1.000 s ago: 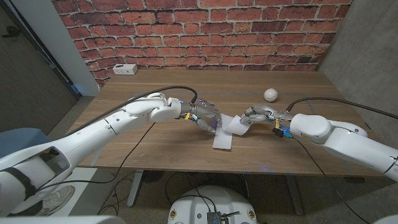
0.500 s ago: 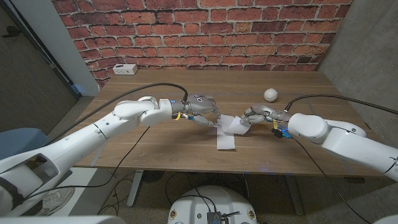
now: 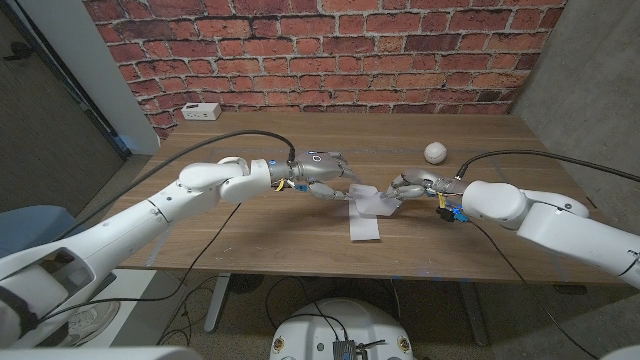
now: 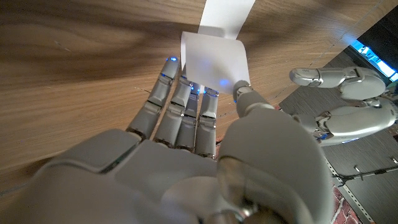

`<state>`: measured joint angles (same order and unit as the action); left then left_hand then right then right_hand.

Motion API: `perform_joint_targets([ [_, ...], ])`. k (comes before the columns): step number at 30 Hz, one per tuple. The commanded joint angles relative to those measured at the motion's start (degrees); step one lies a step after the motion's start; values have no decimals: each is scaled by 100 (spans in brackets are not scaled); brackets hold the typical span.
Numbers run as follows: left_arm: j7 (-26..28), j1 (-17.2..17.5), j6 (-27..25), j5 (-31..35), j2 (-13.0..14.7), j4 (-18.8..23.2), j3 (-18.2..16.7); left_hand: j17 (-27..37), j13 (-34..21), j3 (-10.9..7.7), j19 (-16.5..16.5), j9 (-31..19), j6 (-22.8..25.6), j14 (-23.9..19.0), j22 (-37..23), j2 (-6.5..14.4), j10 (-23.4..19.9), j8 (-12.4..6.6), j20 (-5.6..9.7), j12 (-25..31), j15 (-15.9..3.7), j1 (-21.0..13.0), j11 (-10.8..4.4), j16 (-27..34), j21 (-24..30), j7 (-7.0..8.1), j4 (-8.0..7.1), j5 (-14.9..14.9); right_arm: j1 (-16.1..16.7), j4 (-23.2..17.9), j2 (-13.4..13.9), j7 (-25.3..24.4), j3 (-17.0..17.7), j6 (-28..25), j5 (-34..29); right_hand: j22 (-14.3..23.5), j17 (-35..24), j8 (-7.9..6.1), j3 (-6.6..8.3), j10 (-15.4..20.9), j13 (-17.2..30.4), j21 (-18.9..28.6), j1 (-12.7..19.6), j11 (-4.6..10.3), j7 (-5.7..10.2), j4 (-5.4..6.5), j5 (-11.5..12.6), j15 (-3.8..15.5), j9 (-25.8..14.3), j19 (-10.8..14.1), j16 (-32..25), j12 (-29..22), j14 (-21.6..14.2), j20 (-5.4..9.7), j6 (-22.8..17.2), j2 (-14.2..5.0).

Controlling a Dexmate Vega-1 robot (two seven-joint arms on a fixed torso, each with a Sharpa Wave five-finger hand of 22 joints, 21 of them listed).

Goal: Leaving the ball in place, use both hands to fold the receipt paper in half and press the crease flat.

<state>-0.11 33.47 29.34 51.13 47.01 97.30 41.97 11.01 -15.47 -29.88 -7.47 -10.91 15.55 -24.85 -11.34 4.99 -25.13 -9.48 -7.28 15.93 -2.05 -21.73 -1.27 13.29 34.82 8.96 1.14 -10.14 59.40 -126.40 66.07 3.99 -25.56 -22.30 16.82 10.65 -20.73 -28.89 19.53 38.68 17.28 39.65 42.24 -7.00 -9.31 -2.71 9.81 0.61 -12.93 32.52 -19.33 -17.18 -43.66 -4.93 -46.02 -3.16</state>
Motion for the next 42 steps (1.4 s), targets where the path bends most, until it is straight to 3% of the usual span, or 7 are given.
perform_joint_targets([
  [1, -596, -235, 320, -399, -164, -335, 128, 7, 7, -28, 16, 15, -278, 58, -10, 58, 41, 11, -35, -36, 19, 13, -3, -53, -20, 114, 44, 5, 436, -23, 260, -33, 519, 407, 513, -14, 69, 189, -494, -153, 29, -74, -801, -64, -62, 292, 73, -129, 89, -117, 145, 62, 135, -121, 105, 381],
  [11, -481, -267, 384, -404, -186, -413, 106, 8, 22, -36, 47, 26, -328, 77, -10, 77, 44, -29, -57, -56, 4, 43, 2, -67, -36, 119, 50, 7, 1178, 180, 187, -438, 1129, 1402, 961, -17, 104, 415, -933, -289, 56, -182, -1540, -203, -184, 593, 209, -350, 129, -214, 272, 129, 305, -264, 255, 655],
  [12, -471, -269, 395, -419, -187, -425, 102, 8, 23, -36, 48, 27, -326, 77, -10, 79, 39, -35, -53, -56, 7, 47, 19, -67, -36, 120, 50, 7, 1233, 125, 190, -560, 1130, 1435, 818, -10, 83, 488, -610, -252, 72, -204, -1176, -209, -167, 470, 283, -335, 133, -201, 251, 120, 308, -263, 214, 58],
  [13, -454, -265, 398, -432, -188, -434, 94, 9, 24, -37, 47, 28, -322, 76, -10, 81, 33, -40, -53, -55, 2, 49, 15, -67, -36, 120, 51, 7, 1280, 27, 202, -733, 1110, 1386, 616, -6, 77, 559, -169, -242, 81, -227, -395, -180, -126, -47, 208, -394, 138, -219, 226, 132, 314, -259, 139, -374],
  [16, -418, -263, 425, -521, -200, -496, 72, 10, 30, -39, 43, 32, -277, 79, -11, 90, 33, -73, -54, -62, 1, 66, 27, -70, -36, 88, 50, 9, 1327, -264, 194, -1212, 915, 1145, -145, -6, 67, 678, 333, -194, 19, -242, 355, -34, 117, -582, 293, -245, 153, -275, 285, 181, 548, -147, 72, -717],
  [31, -598, -345, 707, -1824, -471, -1206, -63, 33, 65, -168, 38, 34, 502, 105, -20, 382, 115, -321, -87, -149, 37, 266, 68, -85, -36, -386, -88, 20, 1379, -956, -26, -1604, -82, 176, -2806, -4, -52, 1121, 744, 540, -113, -146, 711, 94, 817, -553, 275, 64, 199, -181, 75, -3, 287, 113, 244, -712],
  [42, -746, -414, 961, -2312, -600, -1521, -82, 56, 84, -216, 33, 31, 574, 99, -27, 499, 86, -303, -130, -156, 83, 354, 78, -71, -28, -509, -197, 8, 1229, -1014, -257, -1147, -704, 75, -3909, -4, -87, 1285, 830, 461, -142, -133, 850, 133, 836, -615, 259, 155, 200, -212, 99, 54, 429, 217, 392, -752],
])
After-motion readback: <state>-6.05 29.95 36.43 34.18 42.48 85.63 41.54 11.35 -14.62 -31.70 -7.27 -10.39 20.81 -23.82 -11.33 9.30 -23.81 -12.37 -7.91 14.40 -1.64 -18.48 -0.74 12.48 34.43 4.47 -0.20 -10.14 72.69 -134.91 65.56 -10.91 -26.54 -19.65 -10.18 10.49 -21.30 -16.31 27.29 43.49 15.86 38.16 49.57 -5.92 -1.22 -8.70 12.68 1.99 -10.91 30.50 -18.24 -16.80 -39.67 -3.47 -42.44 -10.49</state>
